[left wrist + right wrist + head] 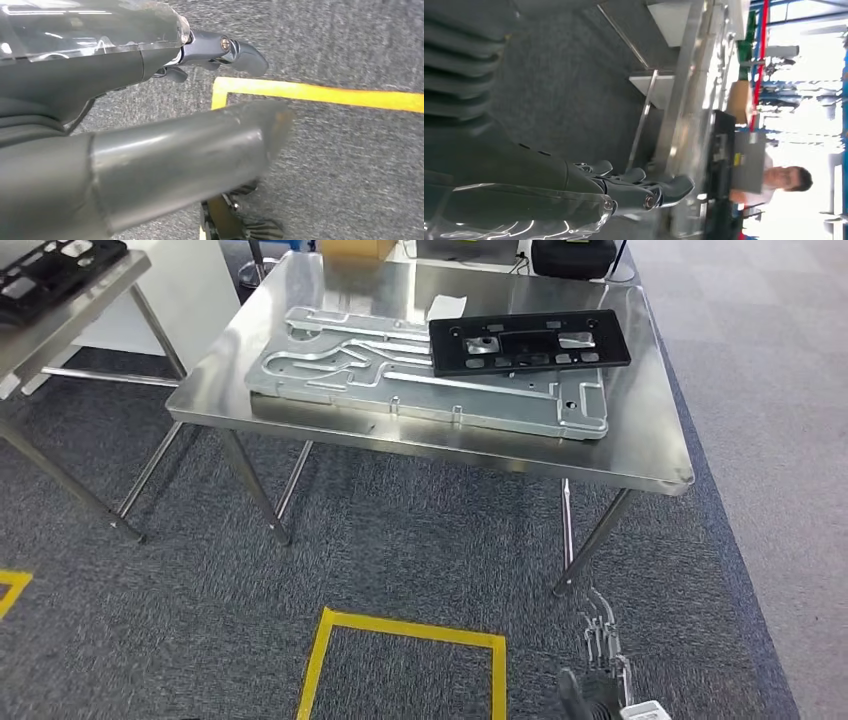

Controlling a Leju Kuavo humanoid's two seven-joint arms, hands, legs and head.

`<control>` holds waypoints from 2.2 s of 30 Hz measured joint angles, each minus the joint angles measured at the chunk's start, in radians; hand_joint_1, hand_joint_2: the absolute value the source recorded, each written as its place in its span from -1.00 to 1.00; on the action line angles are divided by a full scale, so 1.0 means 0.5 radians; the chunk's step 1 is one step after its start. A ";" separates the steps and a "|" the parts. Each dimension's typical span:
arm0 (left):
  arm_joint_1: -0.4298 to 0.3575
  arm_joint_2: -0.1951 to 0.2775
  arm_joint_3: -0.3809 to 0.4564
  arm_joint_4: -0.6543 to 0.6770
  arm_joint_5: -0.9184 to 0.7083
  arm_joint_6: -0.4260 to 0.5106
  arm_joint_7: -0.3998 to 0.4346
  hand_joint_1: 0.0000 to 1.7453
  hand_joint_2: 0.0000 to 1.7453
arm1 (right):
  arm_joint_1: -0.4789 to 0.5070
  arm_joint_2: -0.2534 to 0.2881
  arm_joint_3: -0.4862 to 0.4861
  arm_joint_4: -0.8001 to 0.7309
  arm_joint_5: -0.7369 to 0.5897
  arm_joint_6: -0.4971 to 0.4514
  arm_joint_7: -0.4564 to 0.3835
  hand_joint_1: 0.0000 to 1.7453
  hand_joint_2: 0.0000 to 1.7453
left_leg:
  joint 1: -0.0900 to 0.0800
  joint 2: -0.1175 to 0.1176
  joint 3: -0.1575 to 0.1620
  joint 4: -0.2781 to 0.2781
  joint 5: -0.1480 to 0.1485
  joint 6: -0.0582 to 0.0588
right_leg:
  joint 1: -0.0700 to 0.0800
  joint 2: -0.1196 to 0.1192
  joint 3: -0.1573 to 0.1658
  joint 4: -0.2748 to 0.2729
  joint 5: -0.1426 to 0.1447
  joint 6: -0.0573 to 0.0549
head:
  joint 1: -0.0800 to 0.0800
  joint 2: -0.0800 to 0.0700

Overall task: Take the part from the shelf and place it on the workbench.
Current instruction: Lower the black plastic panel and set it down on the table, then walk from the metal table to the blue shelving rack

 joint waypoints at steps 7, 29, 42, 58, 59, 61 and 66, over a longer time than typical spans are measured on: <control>-0.002 -0.070 0.059 0.000 0.043 0.081 -0.036 -1.00 -1.00 | -0.022 0.096 -0.613 0.397 -0.155 0.469 -0.063 -1.00 -1.00 | -0.015 0.010 -0.225 0.019 0.173 0.014 | -0.002 0.008 0.131 0.309 -0.154 0.002 | 0.010 0.000; -0.008 0.085 0.263 -0.032 0.079 0.090 -0.335 -1.00 -1.00 | -0.649 -0.086 -2.268 2.507 0.630 -0.215 0.310 -1.00 -1.00 | -0.020 0.062 0.012 -0.032 -0.001 -0.014 | 0.036 -0.068 0.219 -0.129 -0.037 -0.052 | 0.008 0.000; 0.012 0.106 0.292 -0.032 0.097 0.109 -0.274 -1.00 -1.00 | -0.682 -0.132 -2.319 2.703 0.838 -0.280 0.515 -1.00 -1.00 | -0.014 -0.158 -0.087 -0.010 0.077 -0.028 | -0.008 0.148 0.285 -0.155 -0.075 -0.044 | 0.018 0.000; 0.009 0.088 0.294 -0.031 0.045 0.106 -0.205 -1.00 -1.00 | -0.676 -0.154 -2.103 2.769 1.180 -0.312 0.687 -1.00 -1.00 | -0.002 0.102 -0.062 0.025 0.025 -0.082 | 0.004 -0.156 0.282 -0.144 -0.082 -0.054 | -0.010 0.000; 0.009 0.084 0.293 -0.031 0.036 0.107 -0.194 -1.00 -1.00 | -0.678 -0.155 -2.092 2.772 1.194 -0.310 0.694 -1.00 -1.00 | -0.008 0.099 -0.065 0.014 0.020 -0.071 | 0.009 -0.172 0.282 -0.140 -0.085 -0.045 | -0.008 0.000; 0.017 0.073 0.290 -0.031 0.021 0.111 -0.171 -1.00 -1.00 | -0.685 -0.157 -2.069 2.775 1.223 -0.306 0.707 -1.00 -1.00 | -0.004 0.061 -0.073 0.010 0.033 -0.046 | 0.004 -0.176 0.285 -0.133 -0.093 -0.024 | -0.005 0.000; 0.007 0.047 0.269 -0.031 -0.003 0.121 -0.140 -1.00 -1.00 | -0.683 -0.164 -2.034 2.791 1.254 -0.299 0.768 -1.00 -1.00 | 0.001 -0.026 -0.098 0.002 0.069 0.005 | -0.013 -0.004 0.082 0.324 -0.366 0.012 | 0.008 0.000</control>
